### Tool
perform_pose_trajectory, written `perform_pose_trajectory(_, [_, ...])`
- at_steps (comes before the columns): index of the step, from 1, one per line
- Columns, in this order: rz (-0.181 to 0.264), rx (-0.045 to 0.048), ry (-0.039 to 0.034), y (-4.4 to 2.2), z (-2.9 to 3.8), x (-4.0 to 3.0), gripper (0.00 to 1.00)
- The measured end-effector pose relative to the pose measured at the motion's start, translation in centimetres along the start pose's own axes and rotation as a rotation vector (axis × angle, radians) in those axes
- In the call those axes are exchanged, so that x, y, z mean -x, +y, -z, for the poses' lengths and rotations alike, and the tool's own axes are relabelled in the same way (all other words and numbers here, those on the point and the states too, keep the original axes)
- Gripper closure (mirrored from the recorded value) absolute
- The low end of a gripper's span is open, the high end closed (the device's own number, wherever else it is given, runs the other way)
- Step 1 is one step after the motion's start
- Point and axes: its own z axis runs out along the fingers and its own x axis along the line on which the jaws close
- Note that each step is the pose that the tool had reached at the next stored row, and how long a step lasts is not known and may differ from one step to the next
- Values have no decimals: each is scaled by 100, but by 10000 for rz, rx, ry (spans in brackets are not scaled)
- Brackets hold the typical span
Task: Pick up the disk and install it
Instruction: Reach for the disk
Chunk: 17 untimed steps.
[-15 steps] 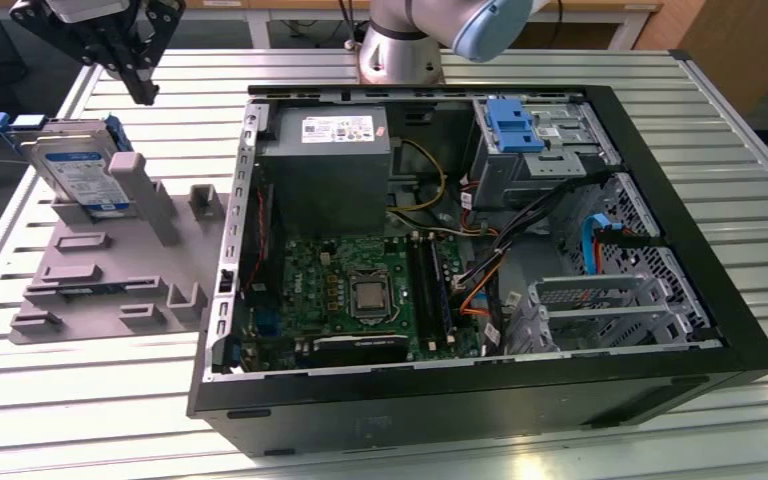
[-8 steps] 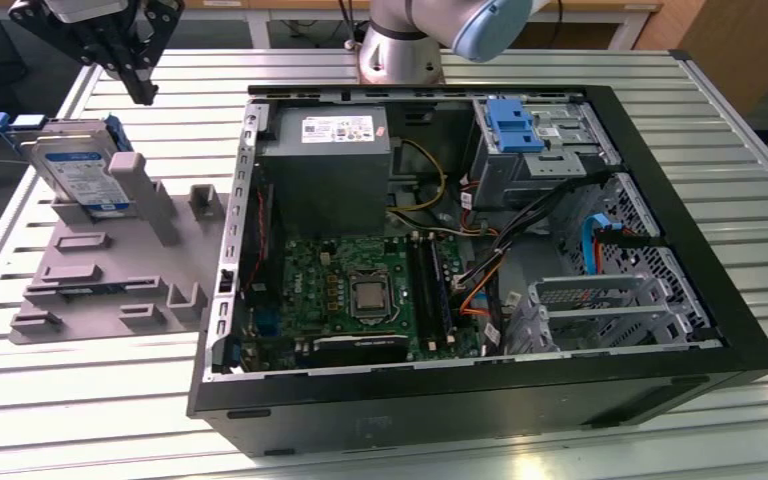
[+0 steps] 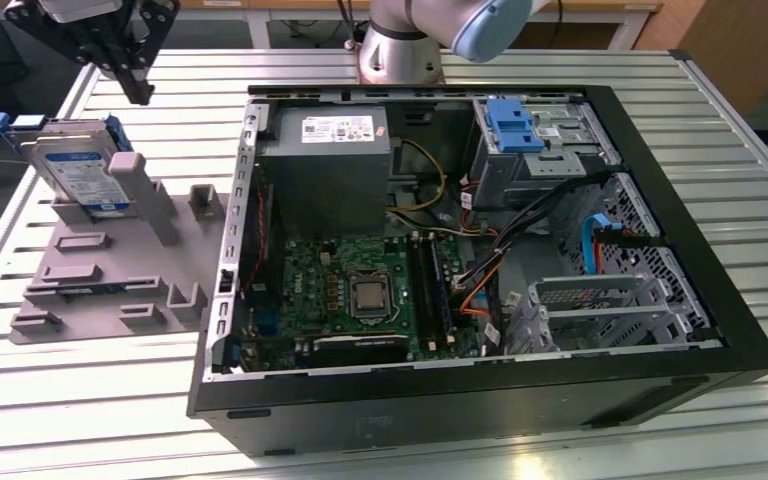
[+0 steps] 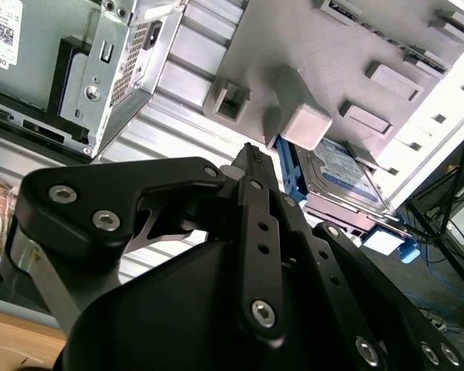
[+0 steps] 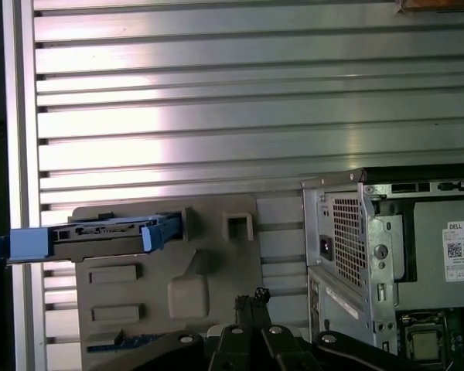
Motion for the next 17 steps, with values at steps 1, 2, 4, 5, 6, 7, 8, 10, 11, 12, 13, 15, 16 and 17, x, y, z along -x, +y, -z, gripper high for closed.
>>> perform_pose_trajectory(1, [0, 0, 0, 2, 0, -14, 89])
perform_pose_trajectory(2, [1, -1, 0, 7, -1, -28, 89])
perform_pose_trajectory(4, [2, 0, 0, 27, -3, -48, 89])
perform_pose_trajectory(5, [1, -1, 1, 33, -3, -56, 89])
perform_pose_trajectory(6, [1, -1, 1, 36, -4, -63, 89])
perform_pose_trajectory(7, [1, 0, 1, 39, -5, -71, 89])
perform_pose_trajectory(8, [0, -1, 2, 40, -6, -81, 89])
perform_pose_trajectory(10, [0, -1, 1, 37, -11, -120, 89])
perform_pose_trajectory(11, [1, -1, 1, 36, -13, -137, 89])
perform_pose_trajectory(12, [0, 0, 0, 35, -16, -153, 89])
perform_pose_trajectory(13, [0, -1, 1, 37, -17, -168, 89])
perform_pose_trajectory(15, [1, 0, 1, 42, -20, -195, 89])
perform_pose_trajectory(16, [1, -1, 2, 44, -21, -208, 89])
perform_pose_trajectory(17, [1, -1, 3, 46, -22, -221, 89])
